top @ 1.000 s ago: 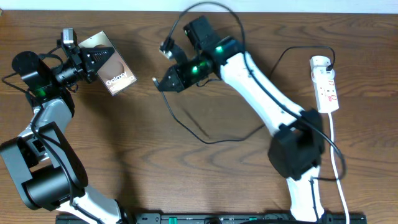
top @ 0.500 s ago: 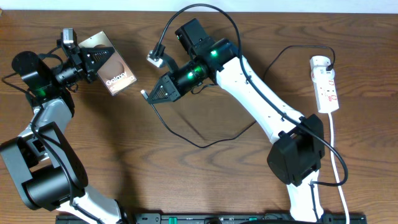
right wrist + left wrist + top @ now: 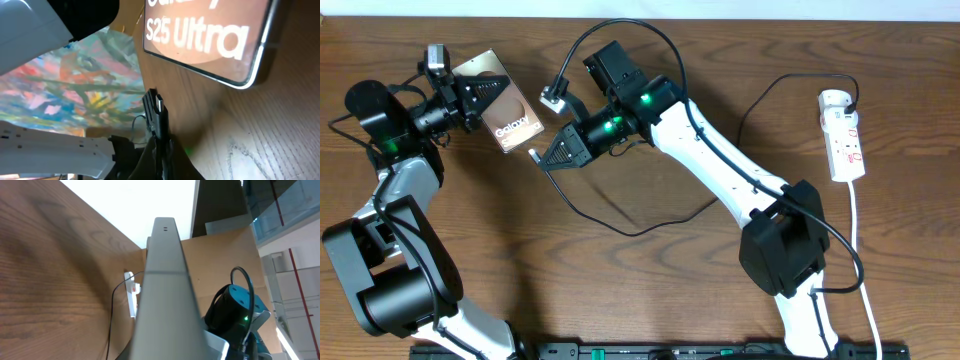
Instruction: Plug charger to phone and switch on socket
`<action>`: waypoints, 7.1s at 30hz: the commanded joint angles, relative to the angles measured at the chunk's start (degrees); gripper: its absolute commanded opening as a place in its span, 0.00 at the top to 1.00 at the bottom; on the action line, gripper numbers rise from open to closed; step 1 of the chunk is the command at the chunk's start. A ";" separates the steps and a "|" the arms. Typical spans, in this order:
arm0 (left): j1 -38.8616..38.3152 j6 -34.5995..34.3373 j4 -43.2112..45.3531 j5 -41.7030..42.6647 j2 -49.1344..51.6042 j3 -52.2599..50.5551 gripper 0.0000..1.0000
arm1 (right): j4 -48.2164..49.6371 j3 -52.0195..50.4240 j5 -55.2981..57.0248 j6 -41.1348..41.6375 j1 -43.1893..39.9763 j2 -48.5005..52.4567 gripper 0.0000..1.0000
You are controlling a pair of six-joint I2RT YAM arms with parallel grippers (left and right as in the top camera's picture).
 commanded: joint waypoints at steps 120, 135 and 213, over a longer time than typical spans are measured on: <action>-0.09 -0.04 0.55 2.25 -0.52 1.75 0.93 | 11.54 -0.39 -13.60 8.37 -1.44 5.64 0.99; -0.11 -0.07 0.55 2.21 -0.52 1.75 0.93 | 11.52 -0.39 -12.33 8.83 -1.44 5.66 0.99; -1.31 2.34 0.57 1.62 -0.52 1.75 0.93 | 10.43 -0.39 -12.55 9.57 -3.13 5.66 0.99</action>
